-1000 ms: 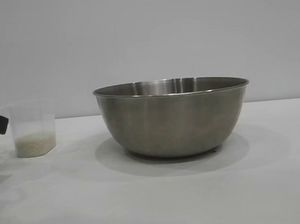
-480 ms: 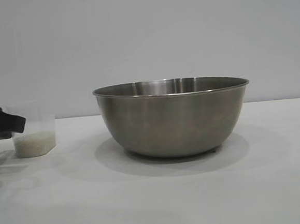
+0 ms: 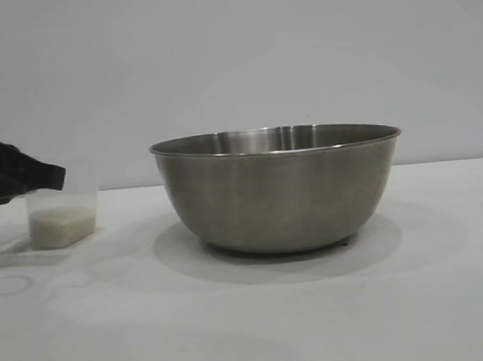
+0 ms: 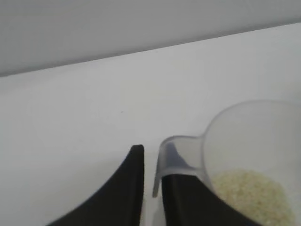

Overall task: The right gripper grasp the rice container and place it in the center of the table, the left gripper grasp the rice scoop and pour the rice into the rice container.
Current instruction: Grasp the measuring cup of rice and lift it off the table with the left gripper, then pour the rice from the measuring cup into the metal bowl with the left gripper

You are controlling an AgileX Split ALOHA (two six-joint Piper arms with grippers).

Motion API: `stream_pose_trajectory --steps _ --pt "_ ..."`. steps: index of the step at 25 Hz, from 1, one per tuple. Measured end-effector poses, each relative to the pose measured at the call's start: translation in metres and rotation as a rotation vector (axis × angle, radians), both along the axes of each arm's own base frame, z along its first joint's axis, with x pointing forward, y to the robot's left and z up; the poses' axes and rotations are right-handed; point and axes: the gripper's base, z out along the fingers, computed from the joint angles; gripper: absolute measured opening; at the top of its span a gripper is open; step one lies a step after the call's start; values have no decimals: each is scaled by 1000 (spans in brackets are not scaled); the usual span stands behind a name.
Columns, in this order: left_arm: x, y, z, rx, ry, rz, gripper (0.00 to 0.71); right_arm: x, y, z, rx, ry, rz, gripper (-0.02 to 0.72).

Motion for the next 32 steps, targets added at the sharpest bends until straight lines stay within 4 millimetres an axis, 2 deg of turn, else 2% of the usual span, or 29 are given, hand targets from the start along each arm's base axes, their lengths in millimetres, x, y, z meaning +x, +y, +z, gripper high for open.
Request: stream_pose_trajectory --steps 3,6,8,14,16,18,25,28,32 --pt "2 -2 1 15 -8 -26 0 0 0 0 0 0 0 423" --pt "5 -5 13 79 -56 -64 0 0 0 0 0 0 0 423" --pt "9 -9 30 147 -128 -111 0 0 0 0 0 0 0 423" --pt "22 -27 104 368 -448 -268 0 0 0 0 0 0 0 423" --pt "27 -36 123 502 -540 -341 0 0 0 0 0 0 0 423" --pt "30 -50 133 640 -598 -417 0 0 0 0 0 0 0 423" --pt "27 -112 139 1259 -740 -656 0 0 0 0 0 0 0 423" --pt "21 -131 136 1496 -855 -718 0 0 0 0 0 0 0 423" --pt "13 -147 130 1707 -1005 -790 0 0 0 0 0 0 0 423"
